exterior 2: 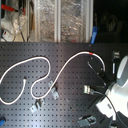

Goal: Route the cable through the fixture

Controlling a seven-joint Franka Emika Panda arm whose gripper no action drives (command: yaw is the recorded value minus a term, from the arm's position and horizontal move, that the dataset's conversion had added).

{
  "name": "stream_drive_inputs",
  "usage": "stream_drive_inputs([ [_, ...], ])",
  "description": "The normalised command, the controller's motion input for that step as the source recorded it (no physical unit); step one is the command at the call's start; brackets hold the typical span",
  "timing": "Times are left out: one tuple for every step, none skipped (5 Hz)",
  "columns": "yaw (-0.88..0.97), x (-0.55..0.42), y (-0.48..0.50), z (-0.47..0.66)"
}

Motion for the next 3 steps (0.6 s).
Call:
stream_drive_inputs([
  [-0.21, 0.019, -0.021, 0.0],
  [-0.19, 0.014, -0.056, 0.17],
  [-0.49, -0.026, -0.206, 0.41],
])
